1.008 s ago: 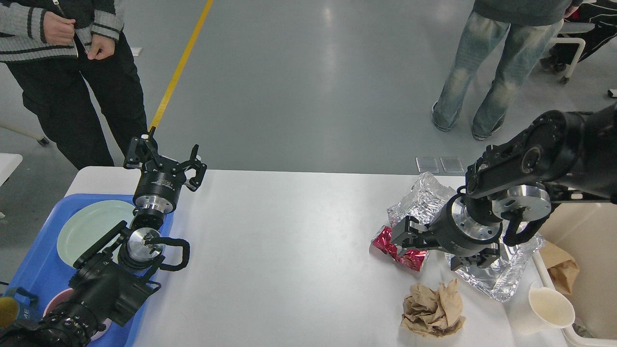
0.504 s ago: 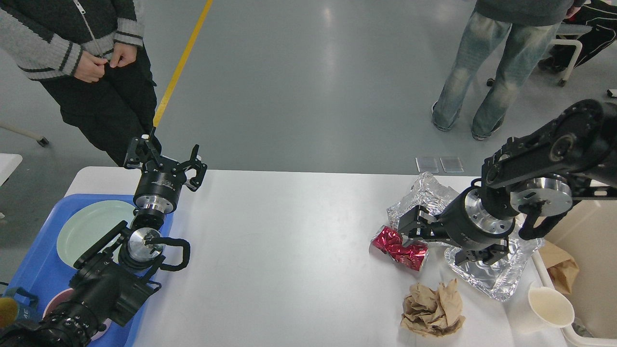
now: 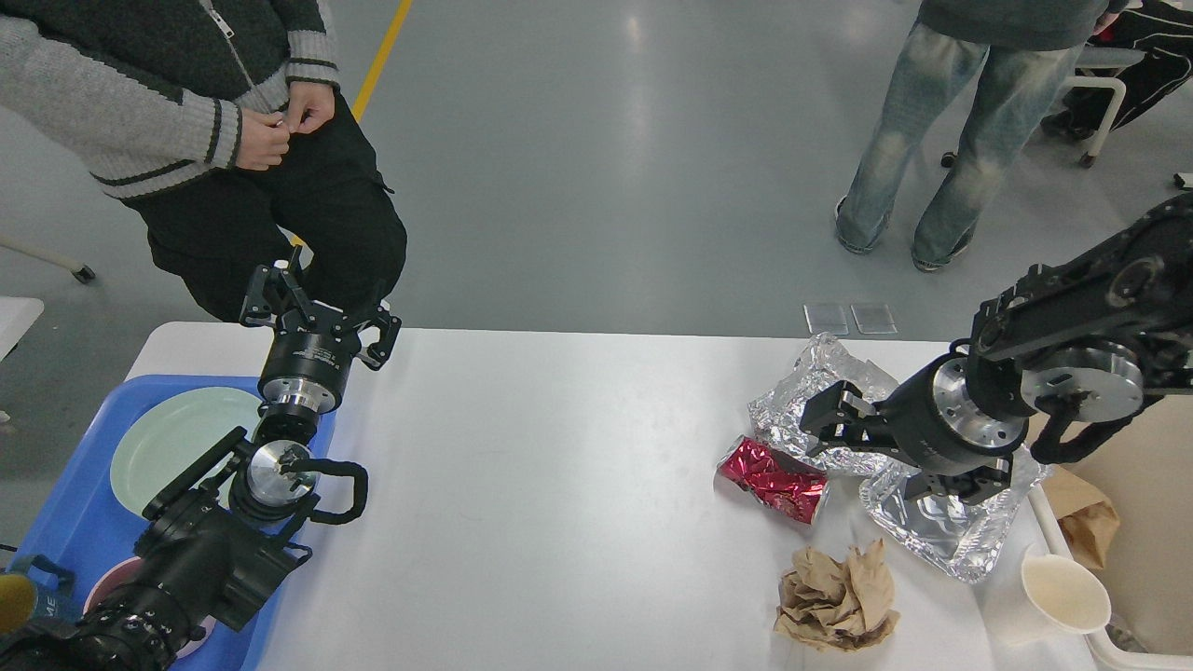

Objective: Tidy desktop

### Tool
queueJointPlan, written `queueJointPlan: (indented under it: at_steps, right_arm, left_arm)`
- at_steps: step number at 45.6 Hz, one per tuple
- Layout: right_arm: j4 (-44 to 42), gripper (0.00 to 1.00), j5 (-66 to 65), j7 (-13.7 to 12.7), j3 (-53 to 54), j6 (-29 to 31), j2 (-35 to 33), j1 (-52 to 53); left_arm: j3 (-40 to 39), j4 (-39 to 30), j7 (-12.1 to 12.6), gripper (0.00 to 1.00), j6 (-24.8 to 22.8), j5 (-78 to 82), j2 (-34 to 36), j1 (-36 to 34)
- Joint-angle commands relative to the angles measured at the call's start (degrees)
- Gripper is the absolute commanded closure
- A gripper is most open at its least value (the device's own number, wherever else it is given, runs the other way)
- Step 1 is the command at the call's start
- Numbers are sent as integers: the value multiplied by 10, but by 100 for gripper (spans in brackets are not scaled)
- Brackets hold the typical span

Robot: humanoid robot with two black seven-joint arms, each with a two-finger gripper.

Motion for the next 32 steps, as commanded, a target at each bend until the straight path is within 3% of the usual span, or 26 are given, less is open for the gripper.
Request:
queueJointPlan:
  at_steps: [1,22,32]
  right_arm:
    - [0,0,-2,0,-21,-12,-11,-15]
    - [-32,0,-80,1,-65,-21,-139,-148]
    - [-113,0,-87,1,-61,-15,-209,-201]
  left_arm:
    - [0,0,0,3,0,0,0,0]
    - [1,0,1,3,0,0,0,0]
    - [1,0,0,3,0,0,0,0]
